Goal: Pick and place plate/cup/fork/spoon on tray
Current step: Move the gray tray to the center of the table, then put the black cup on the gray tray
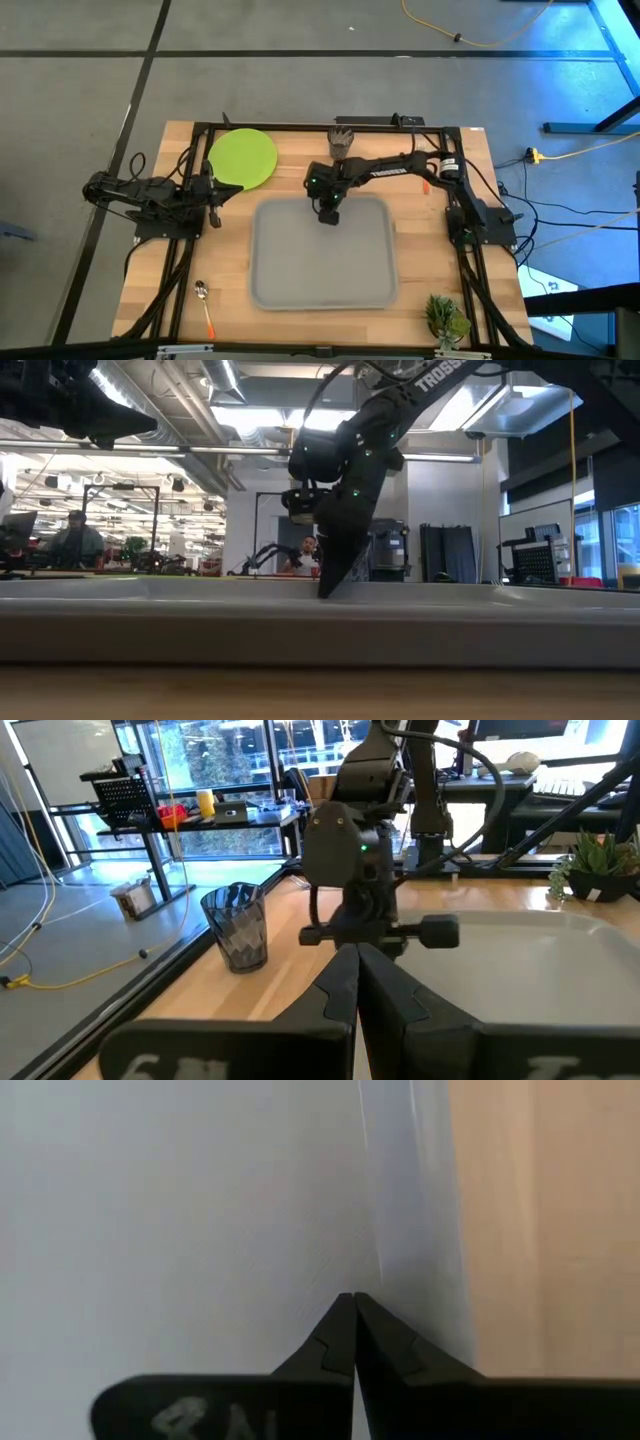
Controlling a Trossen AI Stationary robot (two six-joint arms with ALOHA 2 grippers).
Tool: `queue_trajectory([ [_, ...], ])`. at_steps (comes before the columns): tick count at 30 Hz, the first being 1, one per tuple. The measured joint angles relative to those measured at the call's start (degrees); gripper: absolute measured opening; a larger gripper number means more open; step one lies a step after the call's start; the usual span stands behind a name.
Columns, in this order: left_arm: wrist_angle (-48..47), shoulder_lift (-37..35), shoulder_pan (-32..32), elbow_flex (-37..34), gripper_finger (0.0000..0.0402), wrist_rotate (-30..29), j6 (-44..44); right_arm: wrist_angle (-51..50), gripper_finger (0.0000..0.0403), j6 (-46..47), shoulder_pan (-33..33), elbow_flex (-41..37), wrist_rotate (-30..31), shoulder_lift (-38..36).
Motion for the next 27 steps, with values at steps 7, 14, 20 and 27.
queue_trajectory([
  [7, 0.0, 0.02, 0.02, 0.0, 0.0, -0.02, 0.04, 0.66, 0.0005, 2.7, -0.06, 0.01, 6.56, 0.0],
  [14, 0.0, 0.01, 0.02, 0.0, 0.0, -0.02, 0.04, -1.54, 0.0006, 2.83, -0.04, 1.16, 6.44, -0.39],
  [20, 0.0, 0.02, 0.02, 0.0, 0.0, -0.02, 0.06, -9.18, 0.0006, 4.17, 0.01, 6.18, 6.21, -4.08],
  [27, 0.02, 0.02, 0.02, 0.0, 0.0, -0.02, 0.07, -24.9, 0.0008, 7.74, 0.4, 19.01, 5.22, -5.51],
])
